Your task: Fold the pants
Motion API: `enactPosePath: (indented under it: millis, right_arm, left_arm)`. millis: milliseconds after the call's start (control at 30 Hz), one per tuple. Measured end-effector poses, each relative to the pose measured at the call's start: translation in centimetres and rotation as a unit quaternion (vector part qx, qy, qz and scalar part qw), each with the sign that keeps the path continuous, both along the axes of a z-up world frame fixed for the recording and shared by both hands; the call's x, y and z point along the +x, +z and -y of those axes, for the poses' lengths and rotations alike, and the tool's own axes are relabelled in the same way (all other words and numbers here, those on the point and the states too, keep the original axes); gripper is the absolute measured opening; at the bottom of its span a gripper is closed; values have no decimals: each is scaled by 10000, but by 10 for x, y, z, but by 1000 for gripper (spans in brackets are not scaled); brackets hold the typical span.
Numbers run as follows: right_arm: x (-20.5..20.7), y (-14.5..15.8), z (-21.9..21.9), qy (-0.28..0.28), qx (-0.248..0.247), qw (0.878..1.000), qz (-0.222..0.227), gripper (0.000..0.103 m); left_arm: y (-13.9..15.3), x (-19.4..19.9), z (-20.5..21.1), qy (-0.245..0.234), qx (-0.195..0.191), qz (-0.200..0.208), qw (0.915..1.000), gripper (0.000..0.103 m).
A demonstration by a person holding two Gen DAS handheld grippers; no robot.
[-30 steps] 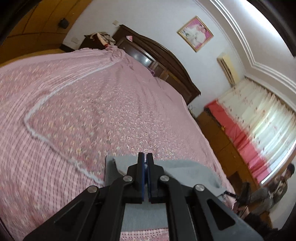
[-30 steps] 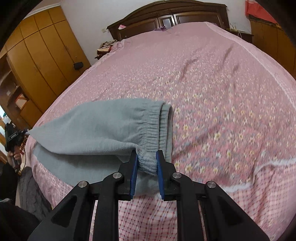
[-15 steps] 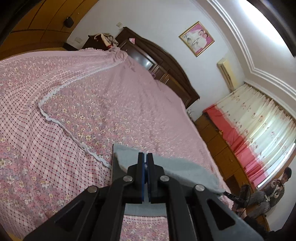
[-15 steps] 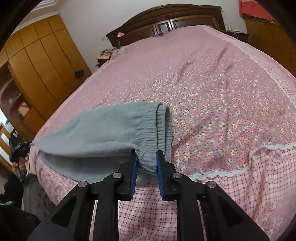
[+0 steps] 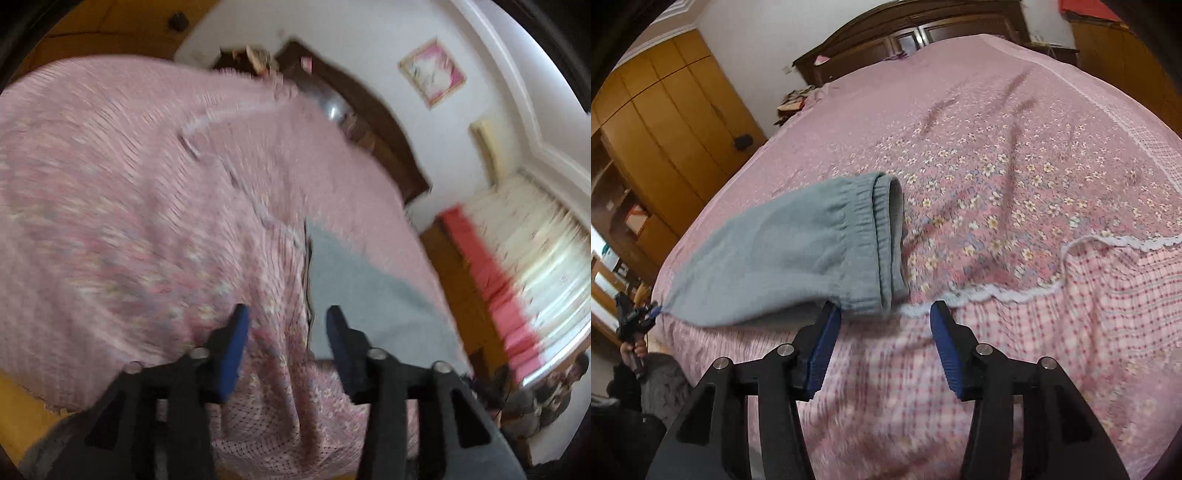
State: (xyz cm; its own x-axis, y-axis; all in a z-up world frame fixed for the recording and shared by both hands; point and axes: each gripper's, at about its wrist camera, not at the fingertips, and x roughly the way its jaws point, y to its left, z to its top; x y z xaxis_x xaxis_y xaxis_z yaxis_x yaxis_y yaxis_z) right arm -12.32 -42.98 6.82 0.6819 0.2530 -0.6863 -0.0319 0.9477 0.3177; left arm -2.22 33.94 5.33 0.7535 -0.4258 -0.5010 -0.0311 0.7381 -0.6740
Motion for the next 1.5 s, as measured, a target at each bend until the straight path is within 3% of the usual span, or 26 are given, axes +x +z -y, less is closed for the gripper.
enactPosePath:
  millis: [67, 133, 267, 333, 400, 533, 567, 600, 633, 733, 800, 867, 967, 1033, 1067, 1100, 1167, 1233, 1267, 1300, 1400, 1500]
  right_arm:
    - [-4, 5, 6, -108, 97, 9998, 114, 56]
    - [-4, 10, 13, -242, 354, 9989, 213, 57]
    - [11, 9, 24, -505, 1448, 9881, 142, 57]
    - [25, 8, 19, -498, 1892, 9806, 100, 48]
    - [39, 12, 12, -473, 1745, 9835, 78, 42]
    - [81, 22, -5, -348, 914, 9951, -126, 37]
    - [94, 22, -10, -329, 667, 9969, -252, 23]
    - [103, 21, -13, -335, 446, 9978, -367, 5]
    - [109, 20, -15, -330, 237, 9982, -451, 2]
    - [118, 23, -14, -159, 111, 9988, -446, 1]
    - [117, 37, -8, -148, 55, 9999, -68, 1]
    - [115, 46, 4, -199, 276, 9992, 216, 1]
    - [118, 51, 12, -356, 358, 9984, 264, 2]
    - [123, 44, 6, -301, 48, 9995, -72, 37]
    - [124, 40, -3, -194, -178, 9994, -239, 69]
    - [123, 38, -13, -49, -308, 9993, -214, 74]
    - [124, 33, -29, 98, -462, 9982, -373, 74]
    - [128, 25, -41, 52, -805, 9947, -642, 66]
    - [132, 20, -48, 50, -1076, 9910, -793, 33]
    - [136, 17, -52, 50, -1161, 9892, -893, 13]
    - [140, 29, -58, -59, -1201, 9911, -574, 4]
    - [143, 42, -49, -237, -872, 9956, -264, 0]
  left_arm:
    - [4, -6, -4, 167, -29, 135, 9998, 48]
    - [10, 0, 12, -30, 267, 169, 9995, 47]
    - [33, 28, 96, -1204, 1051, 332, 9866, 40]
    - [51, 40, 157, -1865, 1209, 539, 9735, 40]
    - [73, 53, 243, -2688, 1221, 913, 9511, 40]
    - [92, 70, 407, -4183, 1304, 1291, 8896, 39]
    - [90, 71, 449, -4452, 1544, 1436, 8703, 35]
    - [85, 73, 479, -4630, 1762, 1469, 8562, 32]
    - [74, 78, 517, -4874, 1987, 1312, 8401, 27]
    - [51, 79, 572, -5211, 2168, 1098, 8181, 25]
    - [35, 76, 585, -5234, 2158, 1016, 8180, 24]
    - [25, 79, 583, -5233, 1957, 835, 8252, 24]
    - [18, 81, 575, -5245, 1851, 678, 8283, 24]
    - [20, 82, 568, -5225, 1730, 660, 8323, 24]
    - [21, 86, 563, -5201, 1667, 651, 8352, 24]
    - [22, 86, 559, -5171, 1627, 651, 8378, 24]
    - [27, 87, 561, -5120, 1626, 657, 8409, 24]
    - [26, 89, 560, -5091, 1641, 634, 8426, 24]
    - [26, 90, 562, -5080, 1649, 614, 8432, 24]
    - [27, 87, 575, -5076, 1663, 620, 8431, 24]
    - [29, 77, 569, -5051, 1739, 699, 8424, 24]
    - [34, 71, 569, -5080, 1764, 714, 8401, 24]
